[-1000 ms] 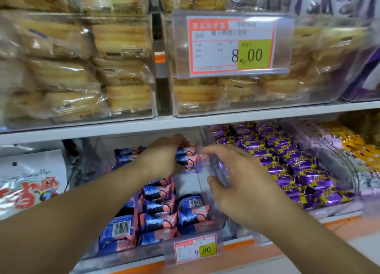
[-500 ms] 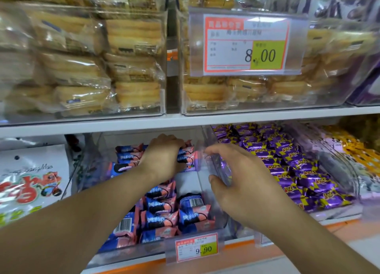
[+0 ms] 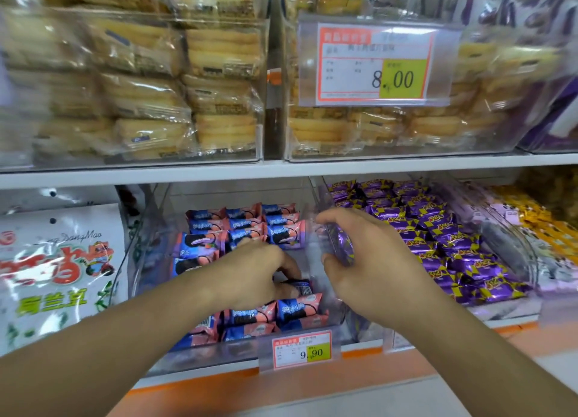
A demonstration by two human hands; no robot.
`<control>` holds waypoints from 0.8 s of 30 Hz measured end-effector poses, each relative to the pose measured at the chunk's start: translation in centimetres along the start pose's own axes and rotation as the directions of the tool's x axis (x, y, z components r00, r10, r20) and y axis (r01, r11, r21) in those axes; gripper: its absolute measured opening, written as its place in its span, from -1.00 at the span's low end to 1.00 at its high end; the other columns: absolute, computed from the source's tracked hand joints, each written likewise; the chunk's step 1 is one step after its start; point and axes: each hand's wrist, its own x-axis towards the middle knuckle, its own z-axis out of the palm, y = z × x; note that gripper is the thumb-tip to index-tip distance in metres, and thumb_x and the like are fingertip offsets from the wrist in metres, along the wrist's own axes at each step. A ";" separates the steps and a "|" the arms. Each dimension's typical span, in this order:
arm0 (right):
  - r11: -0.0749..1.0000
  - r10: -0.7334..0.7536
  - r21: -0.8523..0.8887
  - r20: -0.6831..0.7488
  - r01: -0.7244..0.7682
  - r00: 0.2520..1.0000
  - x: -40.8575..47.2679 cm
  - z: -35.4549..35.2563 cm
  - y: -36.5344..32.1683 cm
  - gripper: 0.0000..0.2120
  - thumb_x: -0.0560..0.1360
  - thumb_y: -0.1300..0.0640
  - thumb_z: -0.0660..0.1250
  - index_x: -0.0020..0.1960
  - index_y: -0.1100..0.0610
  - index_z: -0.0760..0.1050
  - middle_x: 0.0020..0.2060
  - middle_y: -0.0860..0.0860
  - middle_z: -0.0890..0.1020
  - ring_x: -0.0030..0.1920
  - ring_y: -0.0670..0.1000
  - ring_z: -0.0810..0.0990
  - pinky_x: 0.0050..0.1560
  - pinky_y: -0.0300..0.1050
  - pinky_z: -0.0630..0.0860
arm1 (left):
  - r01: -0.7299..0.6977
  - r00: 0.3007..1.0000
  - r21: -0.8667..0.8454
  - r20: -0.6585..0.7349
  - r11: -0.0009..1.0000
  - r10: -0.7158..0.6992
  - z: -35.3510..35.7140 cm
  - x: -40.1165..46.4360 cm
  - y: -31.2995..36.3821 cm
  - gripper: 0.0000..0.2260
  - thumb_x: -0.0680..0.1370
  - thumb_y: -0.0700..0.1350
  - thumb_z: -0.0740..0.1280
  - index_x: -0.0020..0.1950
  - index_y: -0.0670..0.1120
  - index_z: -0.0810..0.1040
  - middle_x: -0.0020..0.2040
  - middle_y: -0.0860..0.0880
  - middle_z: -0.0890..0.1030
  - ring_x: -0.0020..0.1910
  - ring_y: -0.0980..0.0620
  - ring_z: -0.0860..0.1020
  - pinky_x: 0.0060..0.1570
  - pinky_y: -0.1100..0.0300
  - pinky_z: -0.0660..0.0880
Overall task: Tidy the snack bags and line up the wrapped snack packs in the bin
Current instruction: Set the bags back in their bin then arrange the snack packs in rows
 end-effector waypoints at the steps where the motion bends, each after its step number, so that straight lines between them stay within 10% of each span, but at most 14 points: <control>1: 1.000 0.001 -0.002 0.001 -0.001 1.000 0.0 0.0 0.0 -0.54 0.49 0.17 0.41 0.38 -0.02 0.50 0.29 -0.12 0.58 0.32 -0.09 0.50 0.28 -0.35 0.32 | 0.018 1.000 -0.016 0.014 1.000 -0.018 0.0 0.1 0.0 -0.65 0.55 0.20 0.44 0.30 0.15 0.65 0.11 0.22 0.70 0.20 0.03 0.57 0.32 0.04 0.51; 8: 1.000 0.010 -0.001 0.006 -0.010 1.000 -0.1 -0.1 0.1 -0.54 0.50 0.16 0.41 0.38 -0.02 0.50 0.28 -0.12 0.58 0.31 -0.10 0.50 0.23 -0.39 0.30 | 0.068 0.998 -0.090 0.019 0.994 -0.066 0.0 1.2 1.1 -0.70 0.55 0.07 0.49 0.26 0.06 0.69 0.18 0.11 0.73 0.23 0.08 0.63 0.42 0.11 0.42; 18: 1.000 0.023 0.019 0.004 -0.023 1.000 -0.1 -0.1 0.1 -0.54 0.49 0.17 0.40 0.37 -0.02 0.51 0.27 -0.13 0.59 0.29 -0.11 0.51 0.17 -0.43 0.27 | 0.117 0.952 -0.331 -0.232 0.936 -0.201 0.0 0.5 1.4 -0.86 0.43 -0.17 0.63 -0.08 0.01 0.75 -0.19 0.13 0.74 -0.26 0.34 0.65 -0.27 0.52 0.47; 24: 0.996 0.016 0.094 -0.062 -0.010 0.998 -0.2 -0.4 -0.8 -0.58 0.52 0.25 0.37 0.34 -0.02 0.52 0.23 -0.12 0.63 0.26 -0.11 0.54 0.23 -0.37 0.36 | -0.026 0.821 -0.764 -0.385 0.645 -0.423 -3.6 -4.0 2.3 -0.85 0.38 -0.19 0.65 -0.11 -0.03 0.76 -0.18 -0.06 0.77 -0.17 -0.01 0.73 -0.01 0.16 0.69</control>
